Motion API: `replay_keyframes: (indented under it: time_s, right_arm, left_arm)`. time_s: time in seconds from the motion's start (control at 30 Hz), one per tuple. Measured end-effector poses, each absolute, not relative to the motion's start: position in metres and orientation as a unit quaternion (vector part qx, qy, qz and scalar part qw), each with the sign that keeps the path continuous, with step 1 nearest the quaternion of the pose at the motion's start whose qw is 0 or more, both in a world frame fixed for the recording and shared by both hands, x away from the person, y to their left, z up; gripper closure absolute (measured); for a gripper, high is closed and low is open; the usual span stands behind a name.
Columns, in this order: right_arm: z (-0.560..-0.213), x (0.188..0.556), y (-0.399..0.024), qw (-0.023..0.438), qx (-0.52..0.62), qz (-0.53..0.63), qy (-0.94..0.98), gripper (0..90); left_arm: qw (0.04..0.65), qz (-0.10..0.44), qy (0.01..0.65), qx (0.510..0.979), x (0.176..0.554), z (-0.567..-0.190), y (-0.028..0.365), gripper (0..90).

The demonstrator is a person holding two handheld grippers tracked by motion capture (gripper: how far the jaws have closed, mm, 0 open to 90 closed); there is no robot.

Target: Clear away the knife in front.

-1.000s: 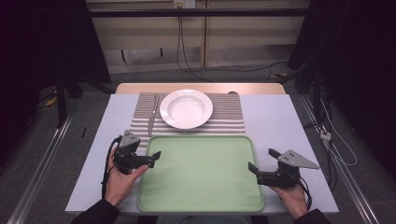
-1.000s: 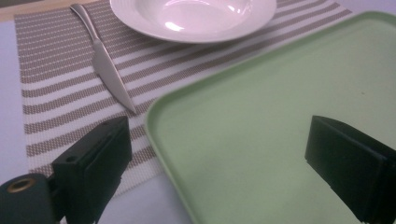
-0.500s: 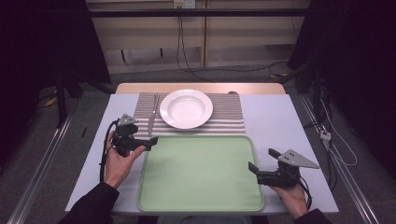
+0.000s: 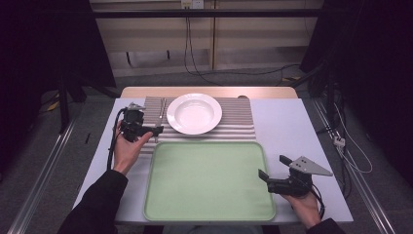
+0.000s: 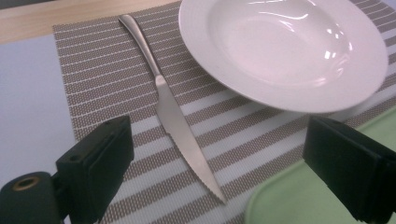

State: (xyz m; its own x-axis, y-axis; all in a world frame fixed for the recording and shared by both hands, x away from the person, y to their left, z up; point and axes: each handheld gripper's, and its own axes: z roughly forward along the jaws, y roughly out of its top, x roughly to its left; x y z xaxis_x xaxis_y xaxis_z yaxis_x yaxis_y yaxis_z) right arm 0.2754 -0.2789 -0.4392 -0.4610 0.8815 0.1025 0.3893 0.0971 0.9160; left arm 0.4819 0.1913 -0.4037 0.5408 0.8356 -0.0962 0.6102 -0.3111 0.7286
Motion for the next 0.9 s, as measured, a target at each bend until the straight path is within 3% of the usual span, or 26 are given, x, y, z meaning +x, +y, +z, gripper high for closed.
replay_keyframes:
  time_s: [0.5, 0.63, 0.67, 0.77, 0.8, 0.9]
  right_arm:
    - [-0.441, 0.277, -0.279, 0.241, 0.459, 0.494, 0.698, 4.6]
    - [-0.441, 0.276, -0.278, 0.242, 0.456, 0.494, 0.7, 4.6]
    - [-0.441, 0.276, -0.278, 0.243, 0.458, 0.494, 0.698, 4.6]
    - [-0.441, 0.275, -0.279, 0.244, 0.457, 0.493, 0.699, 4.6]
    - [-0.441, 0.274, -0.279, 0.243, 0.459, 0.493, 0.698, 4.6]
    - [-0.441, 0.274, -0.28, 0.243, 0.46, 0.494, 0.697, 4.6]
  left_arm:
    - [0.32, 0.16, 0.487, 0.797, 0.548, -0.416, 0.181, 20.0]
    - [0.315, 0.159, 0.496, 0.793, 0.561, -0.422, 0.179, 28.0]
    - [0.314, 0.157, 0.497, 0.794, 0.563, -0.424, 0.179, 36.1]
    - [0.309, 0.15, 0.5, 0.795, 0.57, -0.43, 0.175, 38.1]
    - [0.299, 0.155, 0.497, 0.8, 0.572, -0.431, 0.173, 46.0]
    - [0.298, 0.161, 0.497, 0.799, 0.576, -0.435, 0.169, 52.1]
